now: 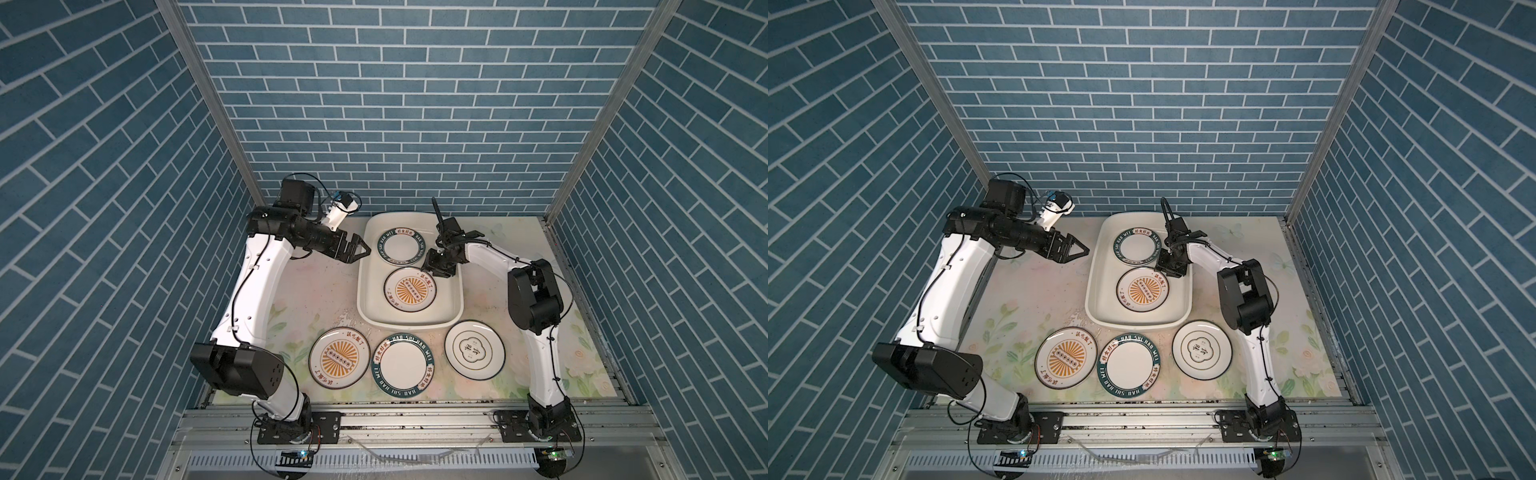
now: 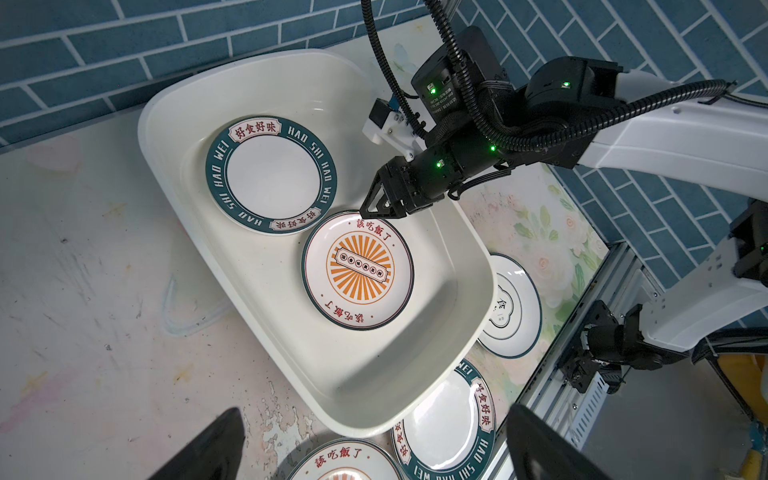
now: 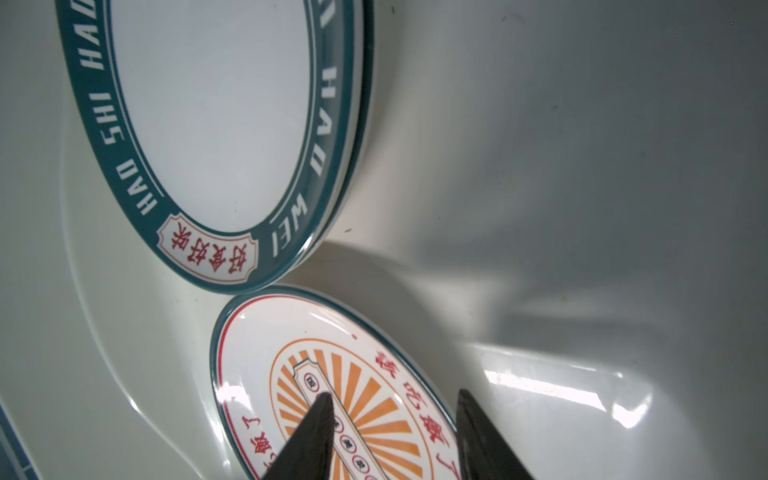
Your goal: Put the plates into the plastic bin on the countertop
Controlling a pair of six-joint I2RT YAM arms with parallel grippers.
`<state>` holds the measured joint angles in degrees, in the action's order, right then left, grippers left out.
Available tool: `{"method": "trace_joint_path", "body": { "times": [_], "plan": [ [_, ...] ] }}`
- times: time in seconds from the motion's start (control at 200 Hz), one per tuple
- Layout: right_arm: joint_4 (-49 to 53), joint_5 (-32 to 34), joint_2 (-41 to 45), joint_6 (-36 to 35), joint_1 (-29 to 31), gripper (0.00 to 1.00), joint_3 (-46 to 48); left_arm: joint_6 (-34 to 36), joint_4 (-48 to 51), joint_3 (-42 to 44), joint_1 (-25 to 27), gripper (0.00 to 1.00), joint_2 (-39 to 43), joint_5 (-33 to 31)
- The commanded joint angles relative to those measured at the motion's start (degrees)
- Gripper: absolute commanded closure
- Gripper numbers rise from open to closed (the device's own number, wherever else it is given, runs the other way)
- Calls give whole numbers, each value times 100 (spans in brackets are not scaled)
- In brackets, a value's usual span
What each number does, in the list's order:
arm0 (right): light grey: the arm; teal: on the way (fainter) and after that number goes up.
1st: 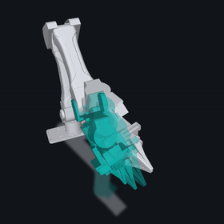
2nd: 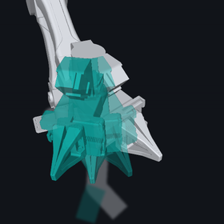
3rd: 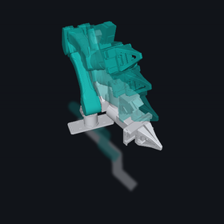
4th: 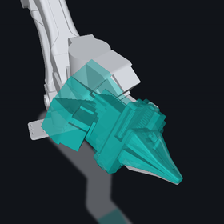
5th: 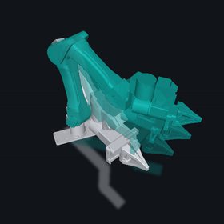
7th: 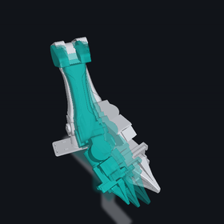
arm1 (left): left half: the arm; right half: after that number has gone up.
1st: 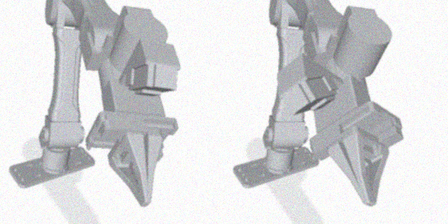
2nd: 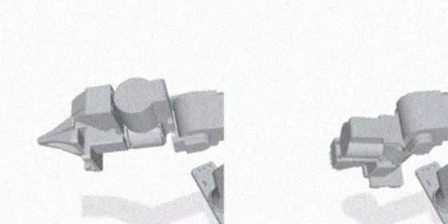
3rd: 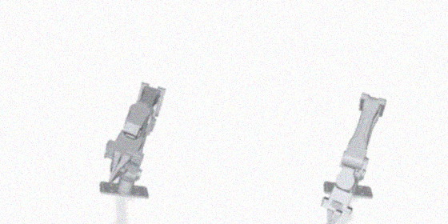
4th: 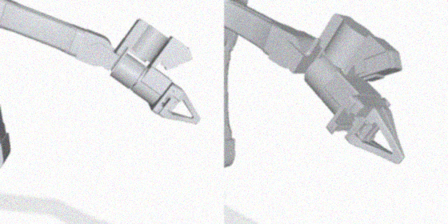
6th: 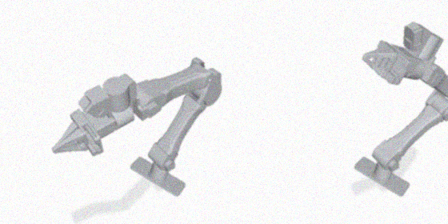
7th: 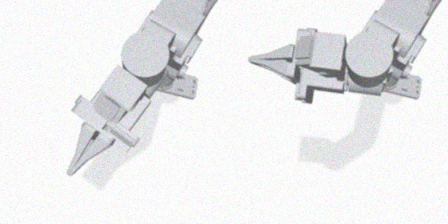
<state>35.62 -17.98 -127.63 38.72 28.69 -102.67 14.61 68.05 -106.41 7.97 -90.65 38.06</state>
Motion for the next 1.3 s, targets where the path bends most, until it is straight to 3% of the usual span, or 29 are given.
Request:
{"method": "trace_joint_path", "body": {
  "times": [0.0,0.32,1.02,1.295],
  "plan": [
    [253,64,-146,66,56,52,-187,102,-73,125,3,0,140,68],
    [351,77,-217,26,77,52,-253,121,-160,304,3,1,289,193],
    [105,-689,-216,181,252,53,-264,-199,-218,235,-94,1,200,61],
    [-9,296,548,-32,201,52,-281,-195,-266,294,-197,0,267,31]
  ]
}}
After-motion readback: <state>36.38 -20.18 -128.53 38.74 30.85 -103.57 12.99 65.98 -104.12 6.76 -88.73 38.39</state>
